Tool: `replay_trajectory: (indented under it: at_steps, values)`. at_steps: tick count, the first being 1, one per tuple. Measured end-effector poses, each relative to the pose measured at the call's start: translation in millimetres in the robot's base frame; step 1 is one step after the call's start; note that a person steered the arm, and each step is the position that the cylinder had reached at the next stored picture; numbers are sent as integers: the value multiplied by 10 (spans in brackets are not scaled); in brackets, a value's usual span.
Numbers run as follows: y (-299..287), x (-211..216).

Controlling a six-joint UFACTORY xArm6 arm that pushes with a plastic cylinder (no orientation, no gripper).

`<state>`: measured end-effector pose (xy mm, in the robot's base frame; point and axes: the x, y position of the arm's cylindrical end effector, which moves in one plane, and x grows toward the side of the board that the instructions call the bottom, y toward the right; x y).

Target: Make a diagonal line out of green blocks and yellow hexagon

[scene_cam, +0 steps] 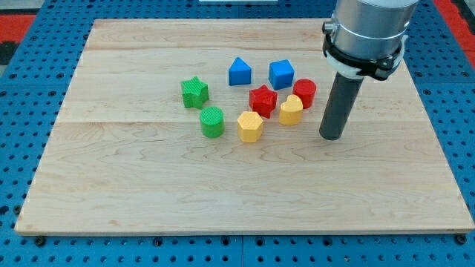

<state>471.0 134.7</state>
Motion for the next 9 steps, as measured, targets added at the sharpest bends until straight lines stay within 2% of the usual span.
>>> replay_trajectory:
  at_steps: [6, 9]
  values:
    - [-901, -133]
    - [-2072, -133]
